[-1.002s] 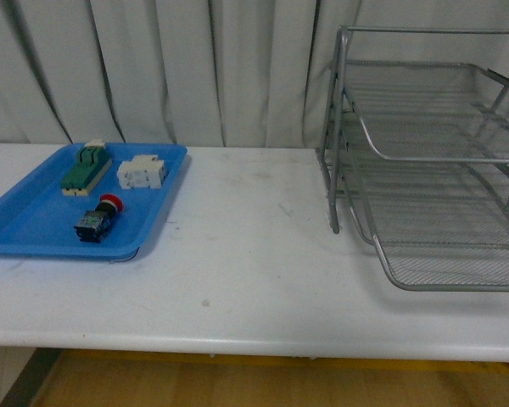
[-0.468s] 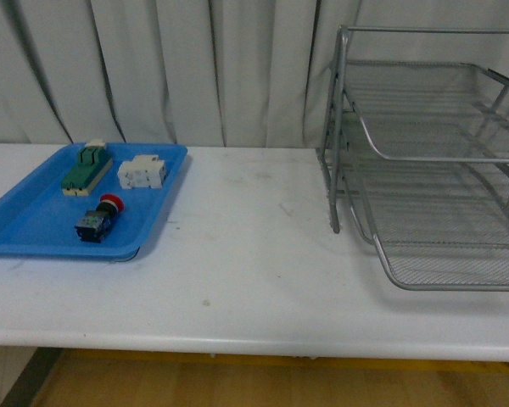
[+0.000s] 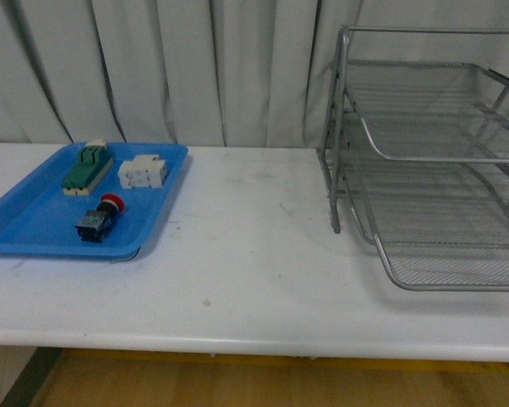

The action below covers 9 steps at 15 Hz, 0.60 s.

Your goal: Place button on rack with both arms

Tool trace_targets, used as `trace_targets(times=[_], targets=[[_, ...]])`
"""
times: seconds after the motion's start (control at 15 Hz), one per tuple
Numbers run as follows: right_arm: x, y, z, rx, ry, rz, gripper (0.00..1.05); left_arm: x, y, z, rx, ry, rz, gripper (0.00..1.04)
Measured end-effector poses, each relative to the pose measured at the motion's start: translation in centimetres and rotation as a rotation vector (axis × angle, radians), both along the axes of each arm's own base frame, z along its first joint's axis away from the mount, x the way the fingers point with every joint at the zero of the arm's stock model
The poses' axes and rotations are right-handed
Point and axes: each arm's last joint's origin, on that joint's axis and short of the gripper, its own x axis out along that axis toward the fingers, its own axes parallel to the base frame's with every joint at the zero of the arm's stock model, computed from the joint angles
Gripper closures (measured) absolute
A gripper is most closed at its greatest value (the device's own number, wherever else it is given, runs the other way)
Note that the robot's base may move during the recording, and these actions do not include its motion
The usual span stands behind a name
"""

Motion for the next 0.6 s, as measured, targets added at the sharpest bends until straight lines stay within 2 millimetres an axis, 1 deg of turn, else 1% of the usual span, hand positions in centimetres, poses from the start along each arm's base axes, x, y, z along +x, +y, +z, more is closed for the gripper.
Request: trace_targets(times=[0.53,0.6], targets=[[-1.1,0.0,-0.1,0.0,0.001,0.0,1.03,0.0,0.0,0.0,0.0,0.0,0.0,0.07],[-1.6,0.0,-0.5,0.0,0.043,0.0,1.03,0.0,0.0,0.0,0.0,0.0,0.0,0.07]])
